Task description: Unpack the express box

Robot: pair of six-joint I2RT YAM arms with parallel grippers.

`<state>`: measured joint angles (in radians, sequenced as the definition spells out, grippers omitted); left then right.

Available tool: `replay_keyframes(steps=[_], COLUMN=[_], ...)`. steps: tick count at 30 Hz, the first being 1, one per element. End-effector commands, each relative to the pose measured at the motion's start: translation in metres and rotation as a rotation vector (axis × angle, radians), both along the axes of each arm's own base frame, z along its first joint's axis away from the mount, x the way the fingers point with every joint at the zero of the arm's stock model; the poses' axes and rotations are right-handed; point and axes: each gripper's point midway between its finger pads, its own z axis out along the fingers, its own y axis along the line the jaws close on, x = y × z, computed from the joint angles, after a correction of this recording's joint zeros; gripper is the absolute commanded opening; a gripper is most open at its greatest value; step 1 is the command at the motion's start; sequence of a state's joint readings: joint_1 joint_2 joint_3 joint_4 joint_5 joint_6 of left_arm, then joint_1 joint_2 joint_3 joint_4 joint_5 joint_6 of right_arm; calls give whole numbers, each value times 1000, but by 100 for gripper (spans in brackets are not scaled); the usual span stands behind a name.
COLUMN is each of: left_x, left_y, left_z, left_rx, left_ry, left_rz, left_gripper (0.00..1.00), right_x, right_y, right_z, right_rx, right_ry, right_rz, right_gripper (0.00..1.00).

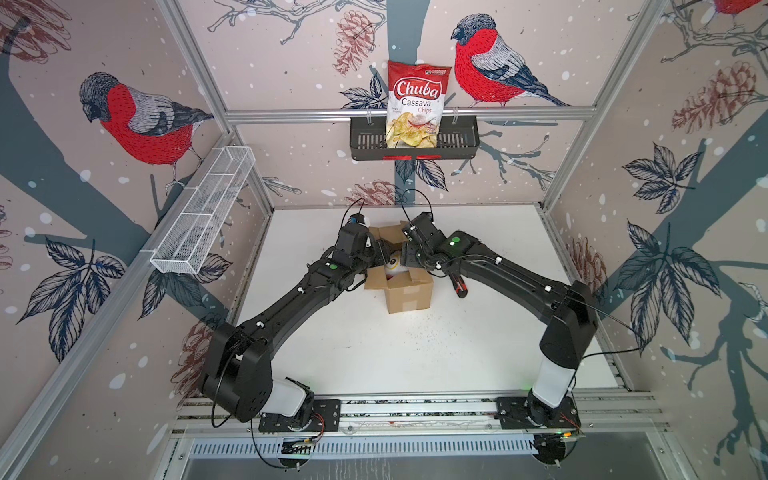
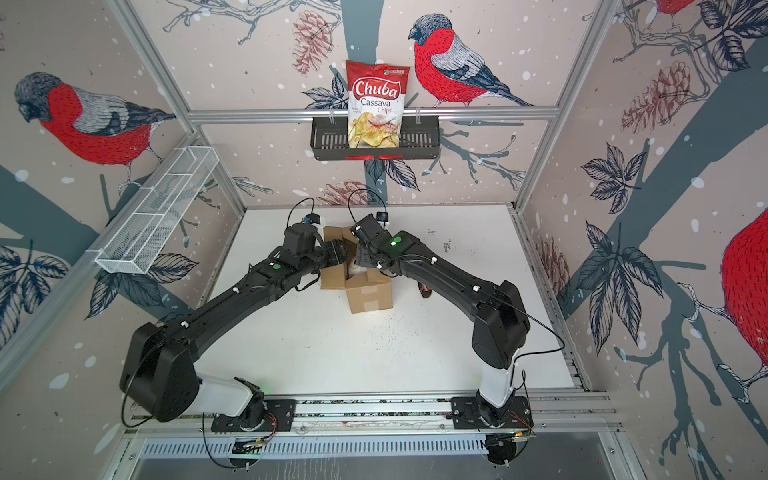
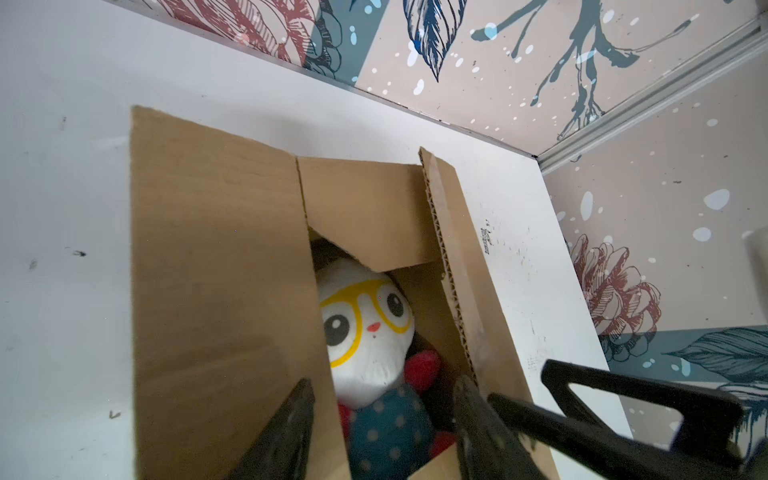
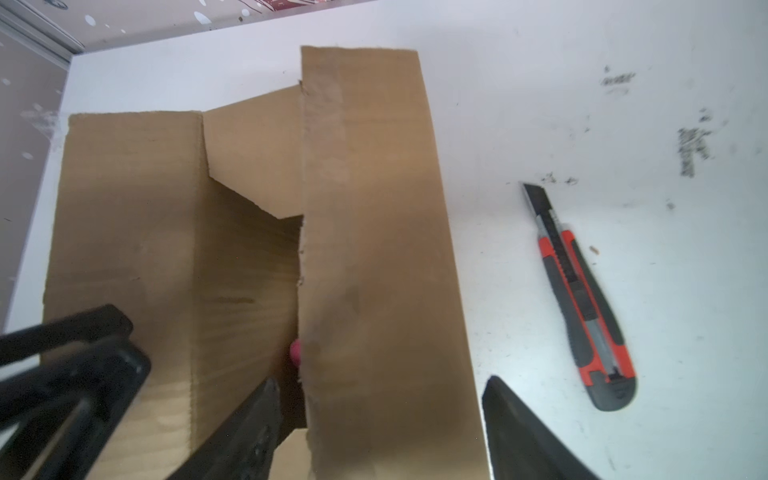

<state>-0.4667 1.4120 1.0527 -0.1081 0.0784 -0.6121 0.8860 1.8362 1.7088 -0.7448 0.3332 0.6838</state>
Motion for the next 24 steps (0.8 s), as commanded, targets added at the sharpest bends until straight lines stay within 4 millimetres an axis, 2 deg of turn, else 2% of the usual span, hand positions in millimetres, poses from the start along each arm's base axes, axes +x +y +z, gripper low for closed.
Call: replay_keyframes(steps=[1, 2, 3, 8, 17, 24], left_x=[-1, 0, -4, -10, -14, -12], left_y=[5, 5, 8, 5, -4, -9], left_z=[9, 16, 7, -3, -16, -25], left_rx=[-52, -71, -73, -85, -129, -137], left_ry=[-40, -59, -45, -13, 17, 46], left_rz=[-5, -6, -8, -27, -70, -84], left_gripper=[52, 52, 52, 51, 50, 49], right_x=[0, 1, 2, 8, 18, 23], right_y=[-10, -9, -8, 2, -9, -17], right_z=[-2, -2, -3, -9, -13, 1], right_rx=[-114, -129, -141, -181, -313, -294], right_ry=[-20, -21, -21, -14, -24, -40], right_rz=[-33, -37, -41, -43, -79, -80], right_gripper=[77, 77, 77, 78, 79, 78])
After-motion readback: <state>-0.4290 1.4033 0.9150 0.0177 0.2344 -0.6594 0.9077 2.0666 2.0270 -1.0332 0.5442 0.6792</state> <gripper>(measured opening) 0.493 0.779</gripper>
